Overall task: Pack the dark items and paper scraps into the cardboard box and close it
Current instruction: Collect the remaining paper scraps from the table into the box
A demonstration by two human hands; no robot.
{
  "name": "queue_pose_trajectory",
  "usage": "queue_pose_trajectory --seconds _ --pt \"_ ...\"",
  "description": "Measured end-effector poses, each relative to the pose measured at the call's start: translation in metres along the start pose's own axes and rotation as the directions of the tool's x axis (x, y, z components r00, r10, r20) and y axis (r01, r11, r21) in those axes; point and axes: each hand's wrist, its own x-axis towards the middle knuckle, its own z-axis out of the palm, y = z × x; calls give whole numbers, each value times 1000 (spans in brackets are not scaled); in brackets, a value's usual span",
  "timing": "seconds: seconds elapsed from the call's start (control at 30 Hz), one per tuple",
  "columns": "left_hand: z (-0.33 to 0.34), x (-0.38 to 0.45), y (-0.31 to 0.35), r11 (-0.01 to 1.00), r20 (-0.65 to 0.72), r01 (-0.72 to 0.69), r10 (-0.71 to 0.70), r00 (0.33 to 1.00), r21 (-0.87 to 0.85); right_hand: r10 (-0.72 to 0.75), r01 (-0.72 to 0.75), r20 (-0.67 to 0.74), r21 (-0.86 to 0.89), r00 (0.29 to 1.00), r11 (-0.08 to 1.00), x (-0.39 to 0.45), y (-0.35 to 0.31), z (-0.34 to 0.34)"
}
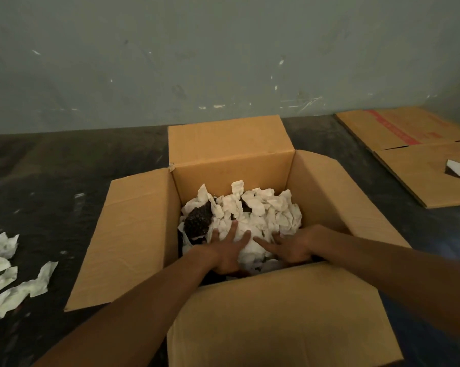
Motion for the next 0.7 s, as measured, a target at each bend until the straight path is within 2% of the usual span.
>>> queue_pose_trajectory --seconds 0.2,0.27,0.33,0.4,0.5,0.57,0.7 --pt "-6 -6 0 1000 -4 19 -18 1000 21 18 -22 37 130 999 991 3 2 -6" --pt "-12 -10 -4 1000 -54 22 -21 998 13 28 -31 20 168 999 985 -9 5 -23" --pt "-21 -21 -6 998 -173 27 -35 984 -52 27 -19 -38 207 999 978 -25 5 -42" --pt "-31 -40 -7 995 -339 -1 -33 940 -101 41 -4 -118 295 992 956 -40 3 -58" --pt "-41 -76 -10 995 -586 -1 -56 809 -98 70 11 -252 305 965 952 -57 -11 -77" --pt "-44 -100 -15 993 -653 56 -113 749 -107 66 32 -373 250 926 968 -70 -29 -88" --pt "-38 -152 -40 979 -704 136 -204 680 -152 22 94 -548 182 836 979 -92 -80 -98"
